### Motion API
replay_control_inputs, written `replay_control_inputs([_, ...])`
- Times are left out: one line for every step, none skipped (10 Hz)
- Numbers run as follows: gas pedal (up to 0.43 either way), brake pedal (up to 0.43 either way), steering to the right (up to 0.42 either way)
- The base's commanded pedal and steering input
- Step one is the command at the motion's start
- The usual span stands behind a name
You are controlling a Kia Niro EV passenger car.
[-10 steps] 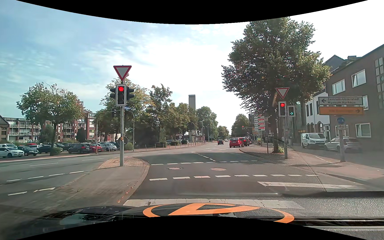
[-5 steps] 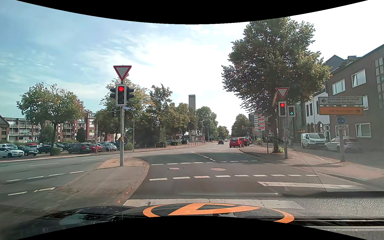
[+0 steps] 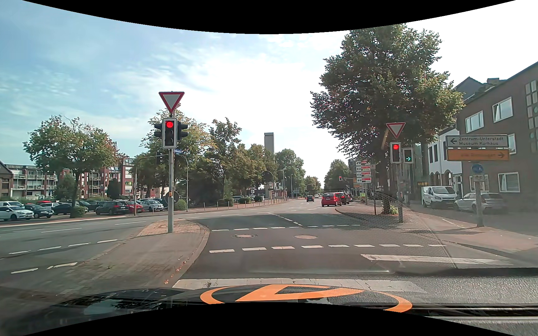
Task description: Follow the waypoints while adhering to traffic rules and regulations
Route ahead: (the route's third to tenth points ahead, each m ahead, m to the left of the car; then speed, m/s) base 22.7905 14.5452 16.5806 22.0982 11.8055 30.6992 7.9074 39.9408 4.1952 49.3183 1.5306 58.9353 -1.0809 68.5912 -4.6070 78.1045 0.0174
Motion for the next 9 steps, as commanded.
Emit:
replay_control_inputs([0.0,0.378,-0.012])
replay_control_inputs([0.0,0.366,-0.012])
replay_control_inputs([0.0,0.36,-0.012])
replay_control_inputs([0.0,0.354,-0.013])
replay_control_inputs([0.0,0.354,-0.012])
replay_control_inputs([0.0,0.348,-0.013])
replay_control_inputs([0.0,0.348,-0.013])
replay_control_inputs([0.0,0.335,-0.012])
replay_control_inputs([0.0,0.329,-0.013])
